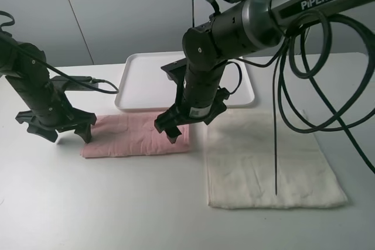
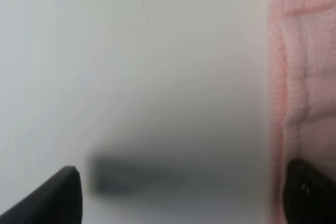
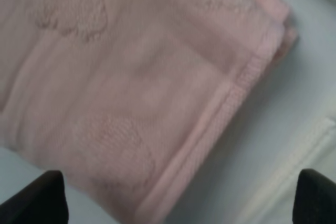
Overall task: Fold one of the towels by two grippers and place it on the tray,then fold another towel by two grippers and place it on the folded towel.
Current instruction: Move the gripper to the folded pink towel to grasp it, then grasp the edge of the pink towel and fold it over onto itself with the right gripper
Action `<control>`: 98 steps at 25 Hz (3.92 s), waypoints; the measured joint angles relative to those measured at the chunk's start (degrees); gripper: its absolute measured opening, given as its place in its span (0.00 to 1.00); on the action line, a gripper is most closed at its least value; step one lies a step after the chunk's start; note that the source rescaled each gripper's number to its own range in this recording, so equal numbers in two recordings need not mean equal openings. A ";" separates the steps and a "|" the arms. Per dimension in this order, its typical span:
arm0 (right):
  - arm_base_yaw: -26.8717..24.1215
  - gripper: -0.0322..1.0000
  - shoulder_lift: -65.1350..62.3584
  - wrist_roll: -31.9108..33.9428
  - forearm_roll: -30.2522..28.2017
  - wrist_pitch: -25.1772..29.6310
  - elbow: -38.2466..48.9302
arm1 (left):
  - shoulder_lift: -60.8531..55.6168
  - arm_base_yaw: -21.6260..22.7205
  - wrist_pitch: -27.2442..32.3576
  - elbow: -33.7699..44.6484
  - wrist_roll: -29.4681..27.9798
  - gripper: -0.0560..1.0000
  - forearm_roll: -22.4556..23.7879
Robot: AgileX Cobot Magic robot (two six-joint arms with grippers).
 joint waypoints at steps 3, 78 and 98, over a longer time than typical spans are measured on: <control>-0.43 0.92 1.62 0.00 1.37 1.66 -3.24 | 0.00 0.00 0.24 0.05 0.00 0.99 0.23; -3.53 0.06 8.70 -34.74 64.49 0.22 -7.28 | 0.00 0.00 1.30 0.05 0.00 0.99 1.47; 0.33 0.06 12.39 -45.87 84.81 -6.42 -7.28 | 0.00 0.00 1.35 0.05 -0.27 0.99 1.61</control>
